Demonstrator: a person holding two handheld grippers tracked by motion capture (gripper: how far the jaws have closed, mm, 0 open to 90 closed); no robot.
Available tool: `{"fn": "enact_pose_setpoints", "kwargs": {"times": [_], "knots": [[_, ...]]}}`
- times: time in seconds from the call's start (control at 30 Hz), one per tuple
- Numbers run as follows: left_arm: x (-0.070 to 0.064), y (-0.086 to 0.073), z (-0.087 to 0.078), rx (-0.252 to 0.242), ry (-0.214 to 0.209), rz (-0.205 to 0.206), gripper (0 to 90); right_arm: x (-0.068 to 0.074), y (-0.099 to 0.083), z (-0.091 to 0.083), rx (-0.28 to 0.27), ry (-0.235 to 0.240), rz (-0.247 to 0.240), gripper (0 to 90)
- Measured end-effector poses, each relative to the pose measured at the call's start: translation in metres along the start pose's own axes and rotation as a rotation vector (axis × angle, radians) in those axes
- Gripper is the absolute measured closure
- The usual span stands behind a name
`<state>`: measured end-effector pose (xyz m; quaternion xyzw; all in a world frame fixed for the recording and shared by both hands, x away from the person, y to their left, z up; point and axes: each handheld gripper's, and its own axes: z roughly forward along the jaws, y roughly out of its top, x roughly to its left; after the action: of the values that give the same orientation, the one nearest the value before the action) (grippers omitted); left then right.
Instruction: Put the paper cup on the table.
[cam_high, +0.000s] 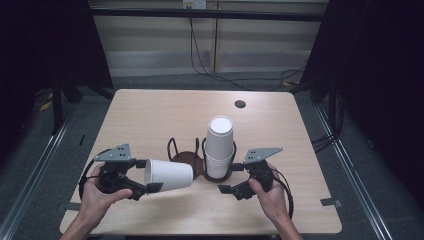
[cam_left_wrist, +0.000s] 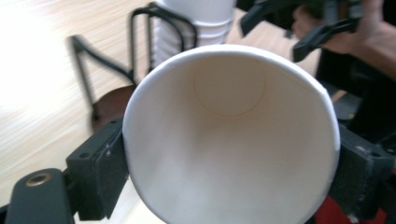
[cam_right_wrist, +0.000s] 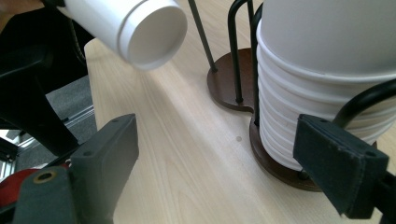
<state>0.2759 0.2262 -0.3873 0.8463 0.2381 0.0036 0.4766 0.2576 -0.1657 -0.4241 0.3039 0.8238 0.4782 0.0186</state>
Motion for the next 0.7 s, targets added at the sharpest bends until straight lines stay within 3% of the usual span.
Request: {"fn": "enact_pose_setpoints", "kwargs": {"times": [0.1,0.3,0.57,0.7], "knots": [[0.006,-0.002,-0.007,0.017,0.022,-0.010,13.3,0.000,-0.001,0.000,0.005,0.016,0.003,14.5],[0.015,-0.008,-0.018,0.031,0.032,-0.031,13.2,0.001,-0.004,-0.004,-0.005,0.005,0.008,14.5],[0.027,-0.009,-0.029,0.062,0.086,-0.064,13.2,0.000,-0.006,-0.005,-0.012,0.002,0.012,14.5],[0.036,-0.007,-0.030,0.122,0.121,-0.067,13.2,-0.002,-0.007,-0.006,-0.023,0.003,0.022,14.5]]}}
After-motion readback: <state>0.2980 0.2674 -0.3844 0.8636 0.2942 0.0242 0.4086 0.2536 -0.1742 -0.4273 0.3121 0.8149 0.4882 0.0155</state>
